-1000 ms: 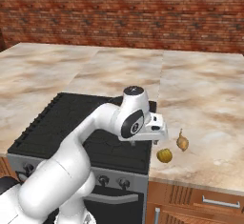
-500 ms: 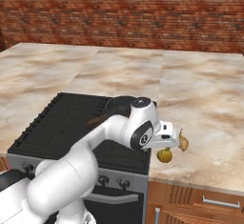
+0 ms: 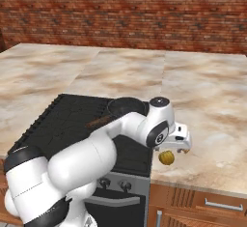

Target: Put the onion and squash in the pan. Then turn on the rear right burner and set the heat to medium.

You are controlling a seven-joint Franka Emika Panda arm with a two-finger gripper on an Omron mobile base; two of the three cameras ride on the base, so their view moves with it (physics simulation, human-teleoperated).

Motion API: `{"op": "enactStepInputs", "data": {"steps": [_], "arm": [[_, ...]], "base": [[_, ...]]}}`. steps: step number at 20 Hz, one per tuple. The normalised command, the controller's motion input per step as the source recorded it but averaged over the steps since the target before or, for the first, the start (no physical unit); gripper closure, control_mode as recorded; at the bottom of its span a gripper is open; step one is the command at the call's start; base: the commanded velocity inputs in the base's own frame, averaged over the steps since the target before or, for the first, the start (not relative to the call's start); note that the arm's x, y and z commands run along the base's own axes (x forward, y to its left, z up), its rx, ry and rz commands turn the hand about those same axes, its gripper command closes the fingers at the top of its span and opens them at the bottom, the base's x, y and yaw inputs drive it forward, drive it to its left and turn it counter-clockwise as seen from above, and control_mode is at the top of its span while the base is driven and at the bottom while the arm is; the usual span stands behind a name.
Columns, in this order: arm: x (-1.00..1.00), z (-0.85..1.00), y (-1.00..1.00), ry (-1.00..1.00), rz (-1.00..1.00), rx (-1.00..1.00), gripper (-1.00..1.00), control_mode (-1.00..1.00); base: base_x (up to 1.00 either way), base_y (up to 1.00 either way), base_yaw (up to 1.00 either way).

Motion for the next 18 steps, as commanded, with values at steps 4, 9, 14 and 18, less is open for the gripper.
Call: {"op": "enactStepInputs", "data": {"steps": [4, 9, 14, 18], "arm": [[0.04, 0.07, 0.00, 0.00, 0.06, 0.11, -1.00, -1.00], [0.21, 0.14, 0.00, 0.00, 0.10, 0.09, -1.00, -1.00], [0.04, -0.05, 0.00, 0.00, 0.07, 0.02, -1.00, -1.00], [0.09, -0.27, 0.00, 0.00, 0.02, 0.00, -1.00, -1.00]], "base": [[0.00, 0.00, 0.00], [0.00, 0.00, 0.00], [0.00, 0.00, 0.00], [0.00, 0.00, 0.00]]}}
